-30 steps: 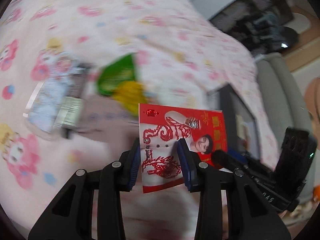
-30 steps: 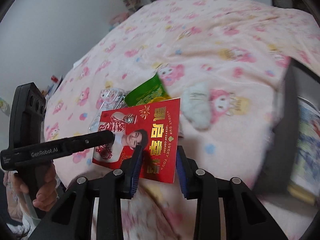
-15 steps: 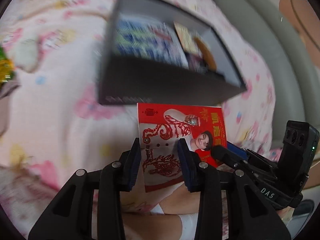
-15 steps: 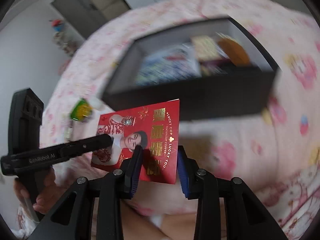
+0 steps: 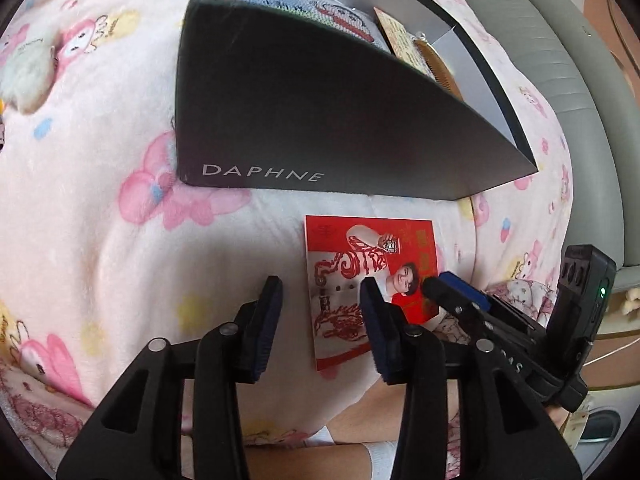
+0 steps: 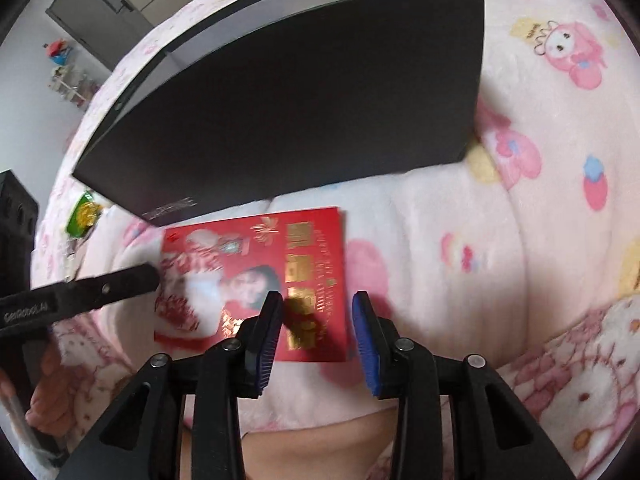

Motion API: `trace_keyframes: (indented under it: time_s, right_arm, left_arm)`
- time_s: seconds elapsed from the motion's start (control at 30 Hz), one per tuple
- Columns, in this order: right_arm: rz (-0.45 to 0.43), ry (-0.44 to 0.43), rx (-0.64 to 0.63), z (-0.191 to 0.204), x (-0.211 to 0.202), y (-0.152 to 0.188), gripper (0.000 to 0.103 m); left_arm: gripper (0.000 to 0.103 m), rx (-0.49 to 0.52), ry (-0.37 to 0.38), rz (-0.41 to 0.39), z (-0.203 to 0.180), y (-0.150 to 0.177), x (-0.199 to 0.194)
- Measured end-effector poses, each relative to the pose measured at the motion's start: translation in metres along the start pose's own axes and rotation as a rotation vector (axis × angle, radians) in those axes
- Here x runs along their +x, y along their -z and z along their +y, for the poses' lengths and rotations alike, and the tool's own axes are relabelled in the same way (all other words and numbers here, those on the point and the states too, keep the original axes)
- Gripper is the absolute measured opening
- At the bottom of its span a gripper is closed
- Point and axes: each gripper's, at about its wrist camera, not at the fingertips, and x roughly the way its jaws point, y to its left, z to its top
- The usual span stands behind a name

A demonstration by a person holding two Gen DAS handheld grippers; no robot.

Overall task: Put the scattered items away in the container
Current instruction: 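Carry the red gold-lettered card with both grippers toward the black box, then lower the red card into the black box and open both grippers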

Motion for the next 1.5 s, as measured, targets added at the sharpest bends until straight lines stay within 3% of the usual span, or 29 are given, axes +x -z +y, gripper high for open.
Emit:
trace_keyframes:
  time_s: [0.13,0.27,0.37,0.47,0.57,0.67,0.73,0.9,1.0,1.17,1.23,1.3,1.43,1.5]
  right_arm:
    - [0.001,0.001,0.052,-0.006,0.011,-0.007,0.038]
    - [0.012,-0.055,0.048,-0.003,0.017,-0.009,0.040]
    - [0.025,-0.138,0.045,-0.001,0.014,-0.003,0.040]
    - [0.015,-0.173,0.058,-0.002,0.007,0.004,0.039]
    - [-0.029,-0.179,0.105,-0.008,-0.007,0.005,0.036]
    - [-0.091,-0.171,0.079,-0.010,-0.033,0.009,0.036]
    - [-0.138,-0.146,0.045,-0.002,-0.054,0.008,0.036]
    - [-0.271,-0.133,-0.059,0.011,-0.105,-0.020,0.036]
    - [-0.314,-0.108,-0.134,0.013,-0.119,-0.059,0.036]
    - [-0.284,-0.126,-0.160,0.018,-0.104,-0.111,0.036]
    - [-0.244,-0.127,-0.172,0.025,-0.086,-0.125,0.036]
    - [-0.201,-0.105,-0.194,0.028,-0.071,-0.135,0.036]
    - [-0.093,-0.106,-0.178,0.031,-0.035,-0.142,0.036]
    - [-0.060,-0.114,-0.166,0.032,-0.023,-0.141,0.036]
  left_arm:
    - [0.047,0.007,-0.025,0.024,-0.006,-0.003,0.012]
    - [0.037,0.079,-0.031,0.006,-0.016,0.003,0.006]
    - [0.036,0.114,-0.040,-0.014,-0.018,0.006,0.000]
    - [0.036,0.121,0.010,-0.022,-0.017,0.009,-0.010]
    - [0.036,0.148,0.024,-0.056,-0.022,0.013,-0.024]
    - [0.036,0.176,0.031,-0.077,-0.031,0.015,-0.039]
    - [0.036,0.182,0.075,-0.104,-0.036,0.011,-0.056]
    - [0.036,0.226,0.125,-0.199,-0.051,-0.022,-0.103]
    - [0.036,0.245,0.060,-0.261,-0.072,-0.065,-0.101]
    - [0.036,0.211,-0.001,-0.223,-0.070,-0.130,-0.075]
    - [0.039,0.240,-0.052,-0.182,-0.069,-0.143,-0.066]
    - [0.054,0.291,-0.080,-0.107,-0.071,-0.150,-0.049]
    - [0.055,0.346,-0.208,-0.038,-0.067,-0.161,-0.020]
    - [0.055,0.338,-0.232,-0.022,-0.062,-0.160,-0.009]
